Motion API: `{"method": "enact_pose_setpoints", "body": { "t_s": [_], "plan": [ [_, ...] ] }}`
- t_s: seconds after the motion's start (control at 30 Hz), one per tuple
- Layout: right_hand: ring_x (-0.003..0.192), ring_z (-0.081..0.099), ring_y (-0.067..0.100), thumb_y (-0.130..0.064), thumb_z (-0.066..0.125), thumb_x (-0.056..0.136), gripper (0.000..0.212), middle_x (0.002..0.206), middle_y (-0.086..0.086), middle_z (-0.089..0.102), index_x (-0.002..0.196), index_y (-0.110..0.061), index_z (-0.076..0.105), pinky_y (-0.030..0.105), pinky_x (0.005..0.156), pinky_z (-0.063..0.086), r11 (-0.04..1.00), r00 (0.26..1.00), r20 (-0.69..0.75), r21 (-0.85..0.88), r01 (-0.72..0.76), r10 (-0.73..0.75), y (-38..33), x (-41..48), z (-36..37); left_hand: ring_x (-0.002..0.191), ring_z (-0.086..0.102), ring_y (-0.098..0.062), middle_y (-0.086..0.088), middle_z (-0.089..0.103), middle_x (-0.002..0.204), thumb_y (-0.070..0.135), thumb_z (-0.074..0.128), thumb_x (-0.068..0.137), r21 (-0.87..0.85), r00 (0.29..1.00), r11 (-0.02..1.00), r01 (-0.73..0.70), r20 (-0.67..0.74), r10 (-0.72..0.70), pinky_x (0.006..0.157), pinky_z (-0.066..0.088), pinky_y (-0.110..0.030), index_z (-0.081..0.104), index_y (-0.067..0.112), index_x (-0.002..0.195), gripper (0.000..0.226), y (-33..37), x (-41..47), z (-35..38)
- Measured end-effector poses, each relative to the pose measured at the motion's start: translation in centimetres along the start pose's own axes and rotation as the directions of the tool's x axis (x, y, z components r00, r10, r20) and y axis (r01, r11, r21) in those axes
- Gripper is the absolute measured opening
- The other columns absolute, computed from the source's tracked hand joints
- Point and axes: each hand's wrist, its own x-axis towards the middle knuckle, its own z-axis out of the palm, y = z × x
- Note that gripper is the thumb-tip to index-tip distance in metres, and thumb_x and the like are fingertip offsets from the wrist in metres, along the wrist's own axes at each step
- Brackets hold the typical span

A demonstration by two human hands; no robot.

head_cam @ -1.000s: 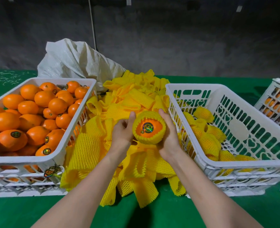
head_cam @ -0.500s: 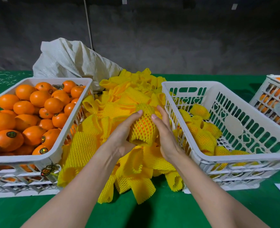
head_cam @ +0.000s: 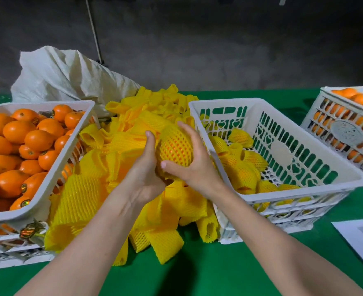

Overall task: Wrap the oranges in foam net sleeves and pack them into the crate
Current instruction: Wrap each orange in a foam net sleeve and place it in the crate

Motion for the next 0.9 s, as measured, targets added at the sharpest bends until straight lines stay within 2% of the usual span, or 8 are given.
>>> {"method": "enact_pose_setpoints", "body": {
  "t_s": [0.07, 0.2, 0.3, 0.4, 0.5, 0.63, 0.83, 0.9],
  "plan": [
    [0.12, 0.038, -0.013, -0.025, 0.079, 0.071, 0.077, 0.13, -0.024, 0.037, 0.131, -0.038, 0.033, 0.013, 0.093, 0.041, 1.0, 0.995, -0.096, 0.029, 0.007, -0.005, 0.2, 0.6, -1.6, 0.106, 0.063, -0.019, -0.005, 0.066, 0.118, 0.059, 0.026, 0.095, 0.093, 0.997, 0.993, -0.074, 0.014, 0.073, 0.088, 0.05, -0.039, 0.056, 0.019, 0.125, 0.059, -0.7, 0.6, 1.3],
    [0.108, 0.053, 0.016, -0.021, 0.079, 0.07, 0.057, 0.116, -0.007, 0.051, 0.113, -0.035, 0.044, 0.045, 0.088, 0.051, 0.998, 0.937, -0.345, 0.013, -0.057, 0.058, 1.5, 2.8, -6.6, 0.073, 0.059, -0.007, 0.005, 0.064, 0.09, 0.024, 0.038, 0.102, 0.43, 0.928, 0.836, -0.342, 0.012, 0.374, 0.062, 0.051, -0.018, 0.058, 0.023, 0.096, 0.02, -3.4, 2.0, 3.8],
    [0.094, 0.052, 0.019, -0.022, 0.078, 0.069, 0.054, 0.116, 0.002, 0.049, 0.108, -0.037, 0.044, 0.036, 0.077, 0.047, 0.942, 0.881, -0.456, -0.224, -0.25, 0.126, 3.5, 4.6, -11.8, 0.072, 0.057, -0.013, -0.005, 0.061, 0.09, 0.003, 0.046, 0.098, 0.659, 0.902, 0.63, -0.411, 0.195, 0.385, 0.062, 0.051, -0.019, 0.058, 0.016, 0.094, 0.018, -5.4, 3.8, 5.6],
    [0.085, 0.051, 0.023, -0.025, 0.076, 0.07, 0.061, 0.125, 0.011, 0.039, 0.12, -0.034, 0.043, 0.028, 0.073, 0.036, 0.651, 0.842, -0.448, -0.549, -0.525, 0.301, 6.4, 5.4, -16.6, 0.085, 0.059, -0.02, -0.009, 0.061, 0.098, 0.005, 0.051, 0.096, 0.831, 0.872, 0.311, -0.461, 0.361, 0.33, 0.073, 0.052, -0.034, 0.06, 0.009, 0.108, 0.016, -6.7, 5.5, 7.4],
    [0.107, 0.052, 0.039, -0.021, 0.073, 0.073, 0.073, 0.137, 0.021, 0.029, 0.134, -0.025, 0.034, 0.037, 0.083, 0.046, 0.329, 0.752, -0.426, -0.71, -0.622, 0.502, 9.4, 5.2, -19.6, 0.087, 0.06, -0.02, -0.009, 0.065, 0.097, 0.008, 0.054, 0.096, 0.878, 0.867, 0.135, -0.46, 0.411, 0.281, 0.065, 0.048, -0.024, 0.061, 0.009, 0.115, 0.021, -7.5, 6.5, 8.2],
    [0.122, 0.039, 0.038, -0.022, 0.073, 0.076, 0.082, 0.142, 0.021, 0.026, 0.142, -0.016, 0.026, 0.037, 0.08, 0.041, 0.156, 0.629, -0.374, -0.766, -0.624, 0.681, 12.4, 4.3, -21.1, 0.073, 0.055, -0.006, 0.008, 0.058, 0.079, 0.009, 0.058, 0.094, 0.895, 0.88, 0.134, -0.426, 0.375, 0.292, 0.055, 0.04, -0.007, 0.061, 0.009, 0.114, 0.021, -7.7, 7.3, 7.8],
    [0.14, 0.02, 0.039, -0.04, 0.068, 0.081, 0.09, 0.156, 0.015, 0.013, 0.149, -0.022, 0.012, 0.055, 0.11, 0.027, 0.11, 0.547, -0.258, -0.828, -0.55, 0.797, 13.4, 4.7, -20.9, 0.092, 0.06, -0.02, -0.003, 0.059, 0.096, 0.008, 0.058, 0.094, 0.852, 0.899, 0.316, -0.418, 0.337, 0.279, 0.076, 0.052, -0.023, 0.06, 0.011, 0.113, 0.019, -7.4, 6.6, 7.2],
    [0.143, 0.003, 0.042, -0.041, 0.066, 0.083, 0.09, 0.158, 0.015, -0.001, 0.15, -0.03, 0.007, 0.061, 0.112, 0.013, 0.093, 0.61, -0.286, -0.853, -0.513, 0.739, 12.3, 4.9, -19.9, 0.098, 0.061, -0.021, -0.004, 0.061, 0.1, 0.007, 0.057, 0.094, 0.807, 0.905, 0.423, -0.413, 0.311, 0.29, 0.082, 0.053, -0.028, 0.059, 0.017, 0.106, 0.016, -7.2, 6.0, 6.7]
  ]
}}
